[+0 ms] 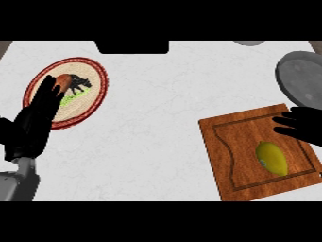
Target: Pick the lemon from the cutting board and place it in the pan
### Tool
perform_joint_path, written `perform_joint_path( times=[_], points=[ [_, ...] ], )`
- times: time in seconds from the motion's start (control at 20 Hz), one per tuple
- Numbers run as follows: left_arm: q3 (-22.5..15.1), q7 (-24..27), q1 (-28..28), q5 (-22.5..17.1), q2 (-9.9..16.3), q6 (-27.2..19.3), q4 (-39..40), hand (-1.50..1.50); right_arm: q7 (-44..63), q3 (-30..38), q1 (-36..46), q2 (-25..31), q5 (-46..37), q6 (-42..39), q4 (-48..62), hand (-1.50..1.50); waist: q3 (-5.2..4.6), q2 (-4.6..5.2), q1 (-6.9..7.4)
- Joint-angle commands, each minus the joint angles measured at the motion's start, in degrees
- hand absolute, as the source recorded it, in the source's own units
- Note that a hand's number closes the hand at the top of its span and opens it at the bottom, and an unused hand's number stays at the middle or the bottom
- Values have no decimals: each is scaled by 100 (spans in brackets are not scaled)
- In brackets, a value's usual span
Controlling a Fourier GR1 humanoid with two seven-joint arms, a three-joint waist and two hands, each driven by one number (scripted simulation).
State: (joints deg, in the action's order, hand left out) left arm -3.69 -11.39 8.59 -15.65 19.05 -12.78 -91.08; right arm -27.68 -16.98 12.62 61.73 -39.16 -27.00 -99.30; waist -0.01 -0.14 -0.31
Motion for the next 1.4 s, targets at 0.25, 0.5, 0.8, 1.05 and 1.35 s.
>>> perform_joint_path(
  times=[0.25,0.5,0.8,1.05,1.35],
  points=[
    [-7,11,165,350,-395,49,254,0,243,170,-329,-897,-610,-351,-479,-150,1,17,28],
    [227,-100,-2,294,-315,192,56,0,483,408,-1010,-806,-1083,-371,-906,-150,1,4,-13],
    [184,-112,264,536,-542,174,269,0,411,88,-213,-1666,-1817,-245,225,-150,2,22,47],
    [667,-73,209,252,-355,640,230,0,431,110,33,-2058,-2062,-850,62,-150,0,17,51],
    [455,-362,84,644,-632,355,-118,0,148,-18,-310,-2314,-2691,-373,511,-150,2,12,30]
  ],
)
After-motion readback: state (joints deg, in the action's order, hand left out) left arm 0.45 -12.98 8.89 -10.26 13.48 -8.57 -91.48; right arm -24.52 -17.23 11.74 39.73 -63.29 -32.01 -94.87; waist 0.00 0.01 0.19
